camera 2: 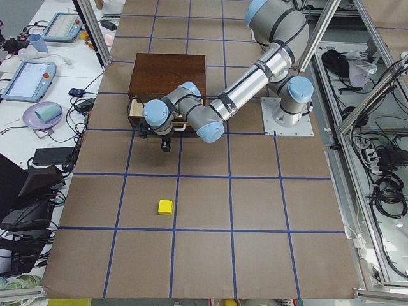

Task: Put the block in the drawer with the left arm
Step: 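Pull the drawer open away from the cabinet with the left gripper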

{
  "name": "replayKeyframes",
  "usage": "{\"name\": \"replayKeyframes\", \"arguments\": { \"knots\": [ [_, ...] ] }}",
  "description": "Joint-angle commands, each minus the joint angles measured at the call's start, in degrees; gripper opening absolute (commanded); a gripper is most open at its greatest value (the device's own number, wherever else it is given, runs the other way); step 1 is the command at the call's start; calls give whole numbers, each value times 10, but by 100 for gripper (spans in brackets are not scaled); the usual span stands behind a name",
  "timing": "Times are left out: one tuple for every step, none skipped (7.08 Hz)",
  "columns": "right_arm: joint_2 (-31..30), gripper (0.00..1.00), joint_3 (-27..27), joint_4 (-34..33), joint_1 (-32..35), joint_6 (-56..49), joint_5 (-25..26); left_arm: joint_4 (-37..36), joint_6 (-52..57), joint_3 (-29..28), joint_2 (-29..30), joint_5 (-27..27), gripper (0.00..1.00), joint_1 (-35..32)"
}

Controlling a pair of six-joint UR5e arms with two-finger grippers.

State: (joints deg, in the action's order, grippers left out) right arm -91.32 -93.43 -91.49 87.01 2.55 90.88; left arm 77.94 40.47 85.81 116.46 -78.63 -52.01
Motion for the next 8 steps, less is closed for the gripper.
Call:
{"name": "replayKeyframes", "arguments": {
  "knots": [
    [0, 100, 0, 0, 0, 0, 0, -9, 1, 0, 0, -3, 90, 3],
    [0, 100, 0, 0, 0, 0, 0, -12, 1, 1, -2, -21, 90, 4],
    [0, 100, 0, 0, 0, 0, 0, -12, 1, 1, -4, -22, 90, 4],
    [0, 100, 0, 0, 0, 0, 0, -12, 0, 1, -7, -23, 90, 4],
    [0, 100, 0, 0, 0, 0, 0, -12, 0, 1, -8, -23, 90, 4],
    [0, 100, 0, 0, 0, 0, 0, -11, 0, 1, -11, -23, 91, 4],
    [0, 100, 0, 0, 0, 0, 0, -10, -1, 0, -18, -24, 91, 4],
    [0, 100, 0, 0, 0, 0, 0, -9, -2, 0, -24, -25, 91, 4]
  ]
}}
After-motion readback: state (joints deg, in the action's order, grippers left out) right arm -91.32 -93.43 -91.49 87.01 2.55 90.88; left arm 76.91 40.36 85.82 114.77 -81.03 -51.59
